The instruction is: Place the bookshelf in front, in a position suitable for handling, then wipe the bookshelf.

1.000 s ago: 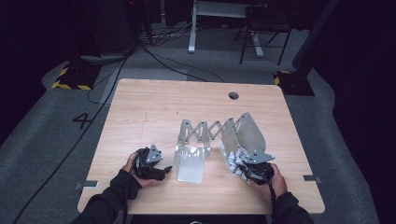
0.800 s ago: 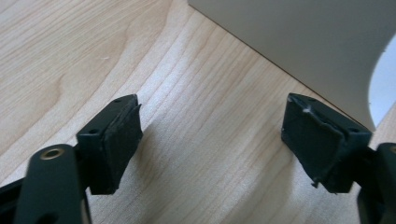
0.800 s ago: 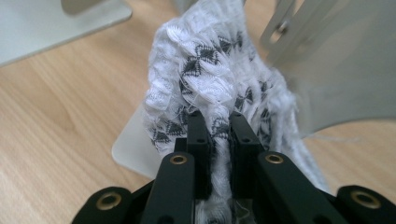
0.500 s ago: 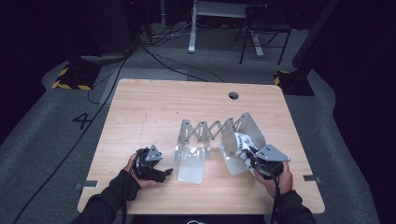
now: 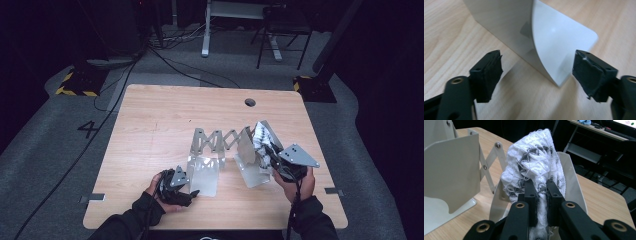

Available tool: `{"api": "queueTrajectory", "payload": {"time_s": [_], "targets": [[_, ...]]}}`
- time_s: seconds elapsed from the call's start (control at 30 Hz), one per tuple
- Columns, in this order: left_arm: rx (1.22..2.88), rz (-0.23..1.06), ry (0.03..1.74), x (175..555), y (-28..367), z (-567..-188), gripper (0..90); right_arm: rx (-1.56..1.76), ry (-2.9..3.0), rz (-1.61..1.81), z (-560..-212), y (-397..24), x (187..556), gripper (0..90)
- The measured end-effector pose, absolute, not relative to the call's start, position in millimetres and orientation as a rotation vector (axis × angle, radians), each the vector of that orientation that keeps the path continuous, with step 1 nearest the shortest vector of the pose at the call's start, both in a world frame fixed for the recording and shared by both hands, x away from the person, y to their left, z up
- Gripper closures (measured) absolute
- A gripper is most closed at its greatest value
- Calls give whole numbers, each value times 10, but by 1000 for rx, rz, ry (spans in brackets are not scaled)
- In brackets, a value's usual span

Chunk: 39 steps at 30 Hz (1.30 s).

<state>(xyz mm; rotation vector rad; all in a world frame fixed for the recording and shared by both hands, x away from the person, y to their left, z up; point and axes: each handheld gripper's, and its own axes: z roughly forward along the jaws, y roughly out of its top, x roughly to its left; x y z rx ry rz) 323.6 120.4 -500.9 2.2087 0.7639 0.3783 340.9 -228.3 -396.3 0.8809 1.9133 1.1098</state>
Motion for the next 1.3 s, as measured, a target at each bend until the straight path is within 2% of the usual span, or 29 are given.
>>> {"api": "queueTrajectory", "payload": {"time_s": [0.33,0.5,0.7,0.8,0.93,1.0,1.3], "targets": [[2158,512,844,3225,1056,-5004,416,845,1981,1044,-4158,-2109,3504,818],[2133,504,899,3264,1039,-5000,485,828,2036,1008,-4290,-2047,3531,819],[2131,507,1003,3359,1031,-5006,630,817,2085,969,-4445,-2006,3554,818],[2128,520,1013,3396,1049,-5005,617,803,2097,943,-4504,-1980,3556,818],[2121,507,961,3355,1002,-5000,448,800,2102,939,-4536,-1972,3549,818],[2127,537,952,3342,955,-4999,399,802,2101,937,-4544,-1970,3540,818],[2020,562,1018,3468,1042,-4936,402,794,2111,921,-4584,-1974,3526,818]]}}
